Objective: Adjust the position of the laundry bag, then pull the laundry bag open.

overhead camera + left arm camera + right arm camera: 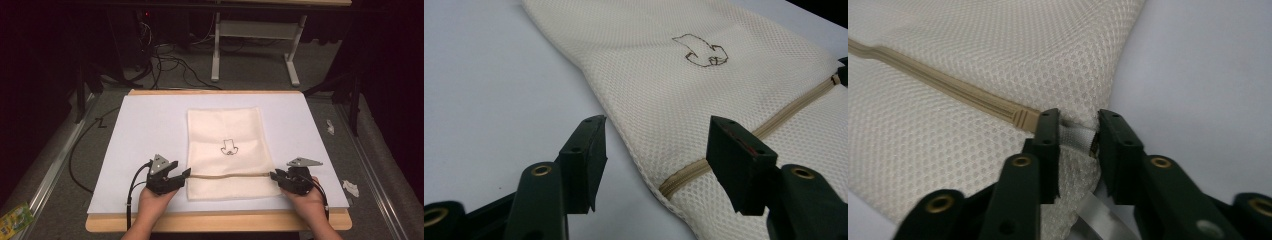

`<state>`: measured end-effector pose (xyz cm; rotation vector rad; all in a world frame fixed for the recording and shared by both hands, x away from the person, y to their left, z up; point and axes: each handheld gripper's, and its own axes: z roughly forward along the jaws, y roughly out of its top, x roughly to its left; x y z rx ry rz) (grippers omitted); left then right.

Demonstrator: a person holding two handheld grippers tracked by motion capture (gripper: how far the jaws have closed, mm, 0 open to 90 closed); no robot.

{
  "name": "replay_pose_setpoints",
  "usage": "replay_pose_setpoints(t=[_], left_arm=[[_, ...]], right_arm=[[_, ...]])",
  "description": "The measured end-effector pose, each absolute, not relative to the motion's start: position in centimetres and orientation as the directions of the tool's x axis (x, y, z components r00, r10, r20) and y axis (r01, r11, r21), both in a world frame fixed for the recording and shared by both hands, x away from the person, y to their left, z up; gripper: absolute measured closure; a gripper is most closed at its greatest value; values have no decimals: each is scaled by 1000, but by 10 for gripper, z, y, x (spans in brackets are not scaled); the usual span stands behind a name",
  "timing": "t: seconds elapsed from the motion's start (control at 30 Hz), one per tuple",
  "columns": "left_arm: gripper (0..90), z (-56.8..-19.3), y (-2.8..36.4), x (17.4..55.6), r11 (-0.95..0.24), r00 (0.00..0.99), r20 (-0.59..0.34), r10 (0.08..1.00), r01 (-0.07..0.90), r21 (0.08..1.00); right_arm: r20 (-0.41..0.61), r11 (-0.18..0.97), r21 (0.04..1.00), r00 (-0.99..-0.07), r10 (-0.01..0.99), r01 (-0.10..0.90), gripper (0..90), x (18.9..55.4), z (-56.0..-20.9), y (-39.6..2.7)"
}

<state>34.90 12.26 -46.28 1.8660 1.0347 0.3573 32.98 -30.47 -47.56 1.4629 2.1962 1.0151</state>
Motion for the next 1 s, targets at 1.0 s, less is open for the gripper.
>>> replay_pose_setpoints(t=[1.0], left_arm=[[397, -465, 64, 343, -268, 714, -237, 659, 517, 813]], right_arm=[[71, 252, 782, -483, 873, 570, 847, 320, -455, -300]])
